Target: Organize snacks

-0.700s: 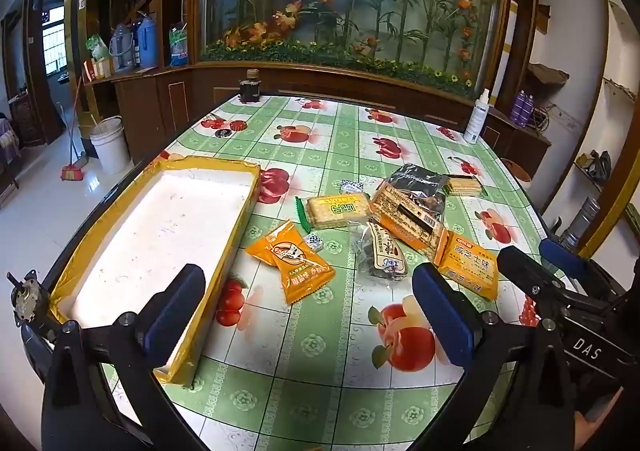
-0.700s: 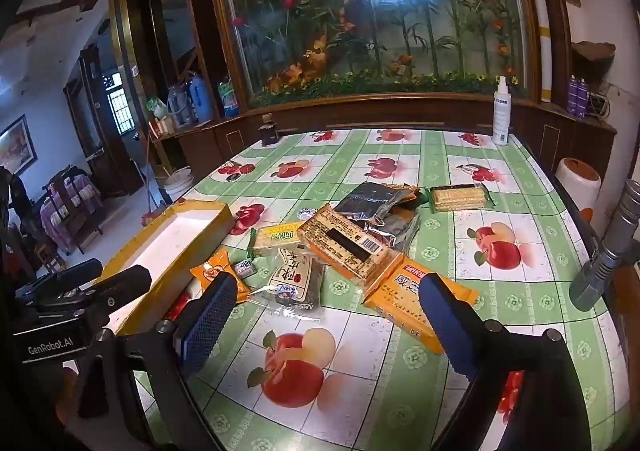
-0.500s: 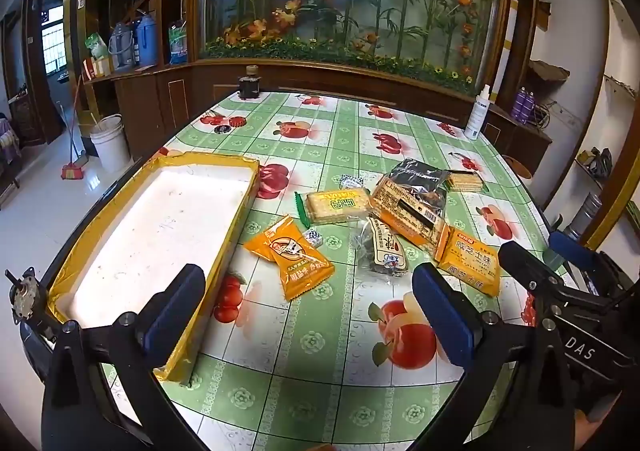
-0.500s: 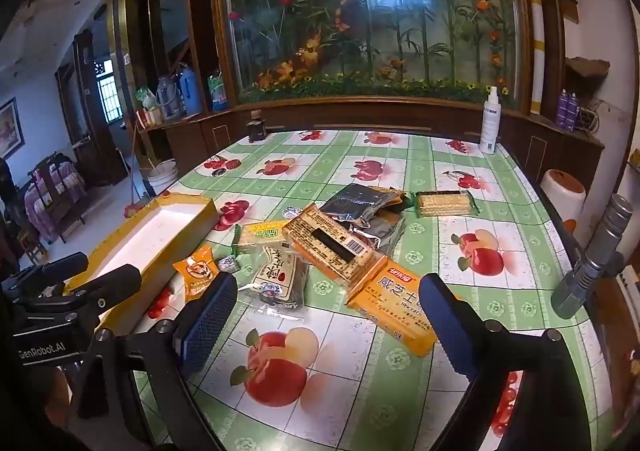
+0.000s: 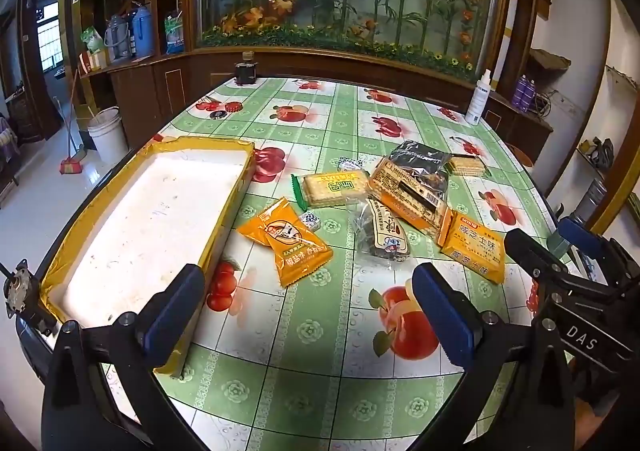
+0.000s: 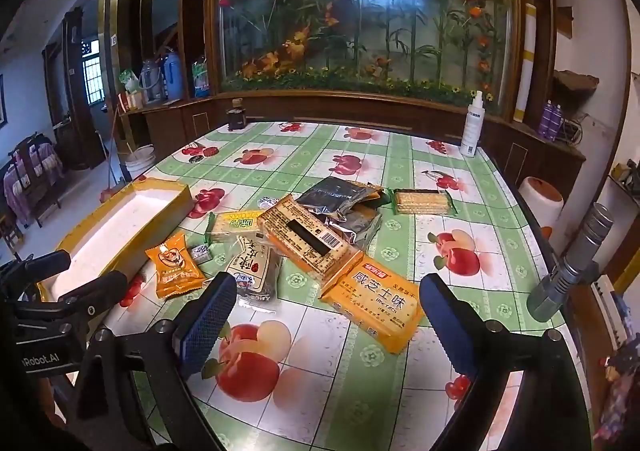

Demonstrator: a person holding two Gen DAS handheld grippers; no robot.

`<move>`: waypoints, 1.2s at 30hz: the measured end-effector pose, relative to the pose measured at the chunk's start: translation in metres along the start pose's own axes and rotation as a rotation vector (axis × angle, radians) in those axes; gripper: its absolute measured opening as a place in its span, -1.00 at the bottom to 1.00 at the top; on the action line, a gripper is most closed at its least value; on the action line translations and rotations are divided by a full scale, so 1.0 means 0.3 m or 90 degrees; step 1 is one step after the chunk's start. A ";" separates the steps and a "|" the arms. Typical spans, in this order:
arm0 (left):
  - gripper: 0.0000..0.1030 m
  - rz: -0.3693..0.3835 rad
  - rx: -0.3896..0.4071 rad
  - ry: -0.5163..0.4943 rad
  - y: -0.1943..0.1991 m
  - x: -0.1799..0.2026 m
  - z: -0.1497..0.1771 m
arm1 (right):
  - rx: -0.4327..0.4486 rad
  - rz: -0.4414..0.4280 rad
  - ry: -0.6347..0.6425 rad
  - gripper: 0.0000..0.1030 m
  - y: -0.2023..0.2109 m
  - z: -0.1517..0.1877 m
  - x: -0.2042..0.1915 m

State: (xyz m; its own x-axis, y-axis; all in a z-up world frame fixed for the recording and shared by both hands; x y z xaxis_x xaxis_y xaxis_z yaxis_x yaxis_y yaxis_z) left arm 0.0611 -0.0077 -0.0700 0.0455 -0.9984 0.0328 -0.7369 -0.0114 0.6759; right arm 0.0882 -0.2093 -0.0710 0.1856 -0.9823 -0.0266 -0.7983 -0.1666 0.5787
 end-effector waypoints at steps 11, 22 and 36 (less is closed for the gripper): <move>1.00 0.002 -0.007 -0.013 -0.012 0.018 0.012 | -0.012 0.009 -0.002 0.83 -0.011 0.013 0.015; 1.00 0.035 -0.038 -0.051 -0.064 0.064 0.069 | -0.061 -0.014 -0.059 0.83 -0.069 0.094 0.096; 1.00 -0.015 -0.025 -0.085 -0.056 0.080 0.059 | -0.083 -0.018 -0.105 0.83 -0.080 0.149 0.170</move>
Point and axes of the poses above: each gripper's, at about its wrist camera, not at the fingertips, and y roughly against the way its jaws point, x to its right, z to its underside, the point moved 8 cm from there along -y, roughly the way its jaws point, and after that the axes turned 4 degrees about -y, right-handed, at the moved point
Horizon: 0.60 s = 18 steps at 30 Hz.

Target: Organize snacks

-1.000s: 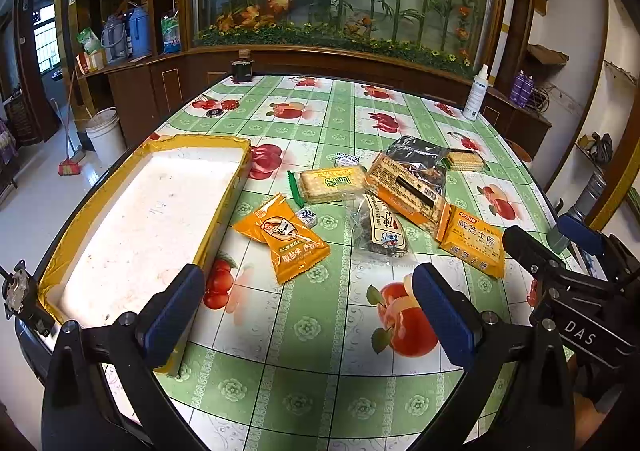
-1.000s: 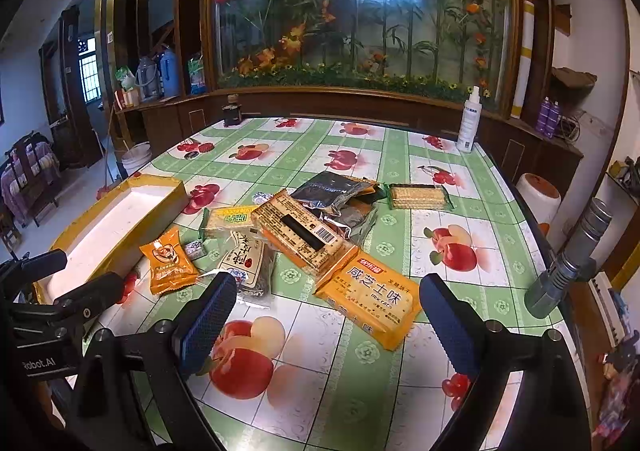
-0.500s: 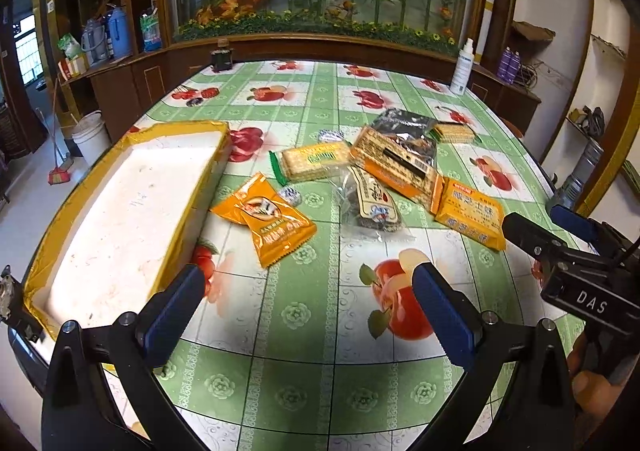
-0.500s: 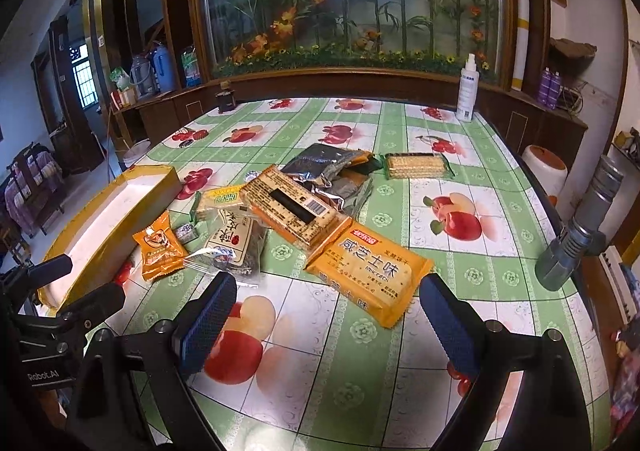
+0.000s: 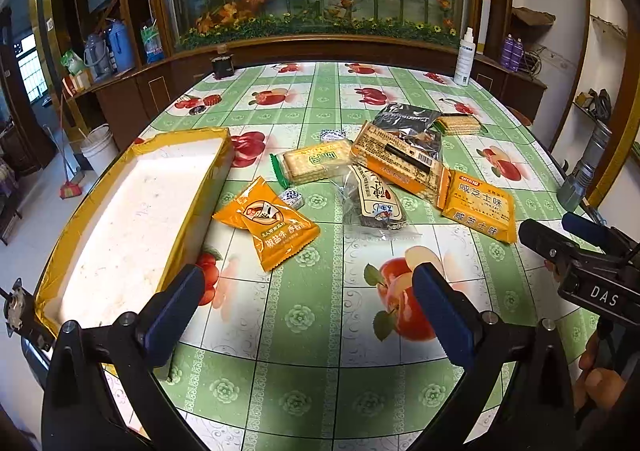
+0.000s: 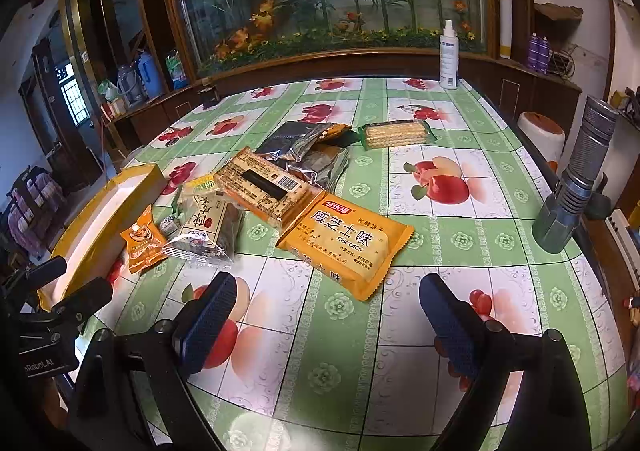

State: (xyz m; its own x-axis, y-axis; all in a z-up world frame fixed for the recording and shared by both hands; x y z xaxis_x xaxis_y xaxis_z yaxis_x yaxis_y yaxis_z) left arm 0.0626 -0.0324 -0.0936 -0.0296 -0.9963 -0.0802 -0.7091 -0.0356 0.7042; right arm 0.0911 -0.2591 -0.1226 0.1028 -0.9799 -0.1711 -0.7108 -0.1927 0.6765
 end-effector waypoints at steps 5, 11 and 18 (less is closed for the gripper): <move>1.00 -0.008 0.002 -0.003 -0.003 -0.004 -0.006 | -0.002 -0.001 0.008 0.83 -0.001 0.004 -0.010; 1.00 -0.009 0.001 -0.002 -0.007 -0.003 -0.005 | -0.004 -0.003 0.012 0.83 -0.013 0.005 -0.013; 1.00 -0.004 -0.003 0.002 -0.015 -0.001 -0.001 | -0.006 0.000 0.014 0.83 -0.019 0.010 -0.009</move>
Point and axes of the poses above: each gripper's, at about its wrist camera, not at the fingertips, and y roughly against the way its jaws point, x to its right, z to its underside, the point moved 8 cm from there along -y, roughly the way its jaws point, and after that the axes turned 4 degrees about -y, right-handed, at the moved point
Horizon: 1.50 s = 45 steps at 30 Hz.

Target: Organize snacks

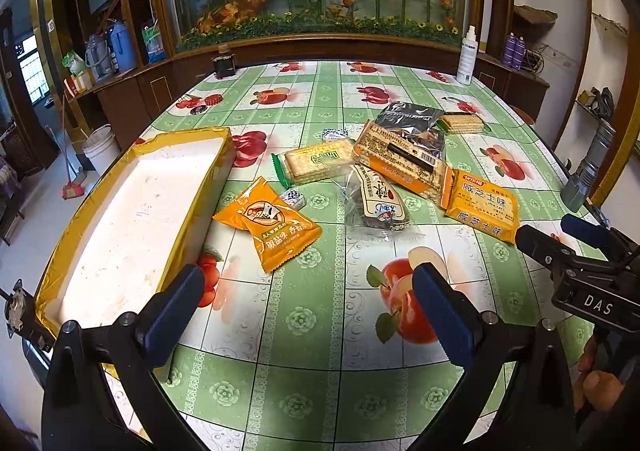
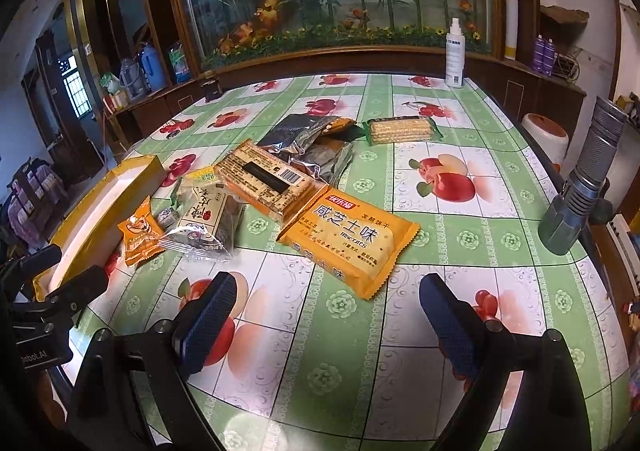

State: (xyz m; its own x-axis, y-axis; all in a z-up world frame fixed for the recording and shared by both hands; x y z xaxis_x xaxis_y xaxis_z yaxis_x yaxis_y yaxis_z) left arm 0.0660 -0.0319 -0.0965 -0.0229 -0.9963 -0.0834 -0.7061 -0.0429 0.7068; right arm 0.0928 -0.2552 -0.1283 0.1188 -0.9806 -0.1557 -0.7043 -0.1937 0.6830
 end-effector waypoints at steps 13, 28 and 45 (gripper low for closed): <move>1.00 0.003 -0.014 0.000 -0.016 0.011 0.010 | 0.025 0.110 0.079 0.83 0.006 -0.012 -0.005; 1.00 0.000 -0.029 -0.008 -0.035 0.039 0.013 | 0.023 0.116 0.085 0.83 -0.003 -0.004 0.013; 1.00 0.051 -0.086 0.038 -0.223 0.130 -0.126 | -0.083 -0.144 0.127 0.83 -0.185 -0.073 0.027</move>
Point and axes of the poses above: each gripper's, at about its wrist camera, not at the fingertips, and y roughly against the way its jaws point, x to its right, z to its underside, the point moved 8 cm from there along -y, roughly the way its jaws point, and after that the axes turned 4 degrees about -y, right-handed, at the moved point
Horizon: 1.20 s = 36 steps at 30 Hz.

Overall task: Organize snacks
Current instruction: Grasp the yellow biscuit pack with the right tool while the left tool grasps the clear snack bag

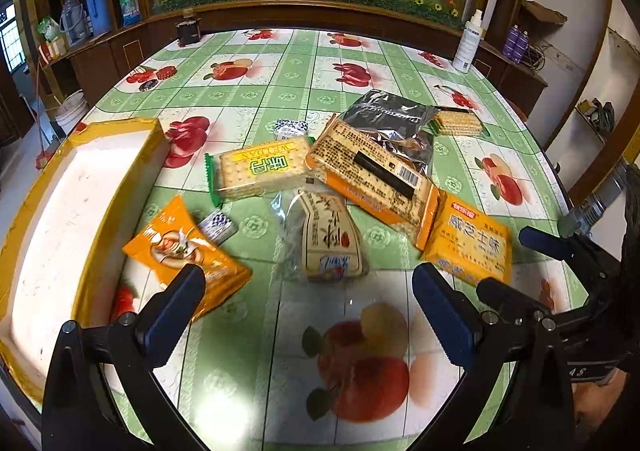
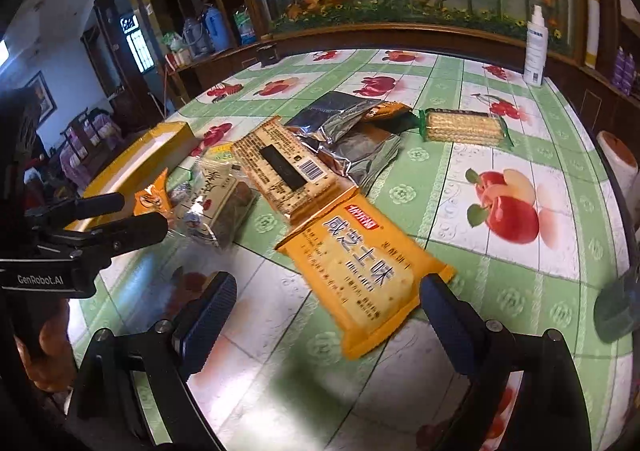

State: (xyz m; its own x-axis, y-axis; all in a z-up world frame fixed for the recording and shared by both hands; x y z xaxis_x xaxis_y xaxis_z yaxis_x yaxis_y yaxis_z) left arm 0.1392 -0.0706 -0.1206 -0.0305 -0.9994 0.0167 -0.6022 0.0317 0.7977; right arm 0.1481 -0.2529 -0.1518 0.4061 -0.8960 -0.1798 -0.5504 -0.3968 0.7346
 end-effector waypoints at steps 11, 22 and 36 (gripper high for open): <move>1.00 -0.088 -0.044 -0.039 -0.159 0.020 -0.049 | -0.074 0.043 0.103 0.84 -0.156 -0.011 0.043; 0.41 -0.034 -0.053 -0.004 -0.219 -0.018 -0.020 | -0.076 0.047 0.068 0.58 -0.153 -0.004 0.070; -0.16 0.028 -0.017 -0.017 -0.058 -0.032 0.055 | -0.036 0.046 -0.013 0.39 -0.028 0.046 0.002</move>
State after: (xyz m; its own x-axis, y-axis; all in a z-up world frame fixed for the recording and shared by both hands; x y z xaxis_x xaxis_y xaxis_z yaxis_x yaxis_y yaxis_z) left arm 0.1367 -0.0615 -0.1445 -0.0783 -0.9963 0.0363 -0.5779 0.0750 0.8126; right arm 0.1430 -0.2528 -0.1672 0.3514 -0.9260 -0.1380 -0.5355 -0.3197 0.7817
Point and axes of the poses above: each gripper's, at about its wrist camera, not at the fingertips, and y roughly against the way its jaws point, x to its right, z to its underside, the point moved 8 cm from there along -y, roughly the way its jaws point, and after that the axes turned 4 degrees about -y, right-handed, at the moved point
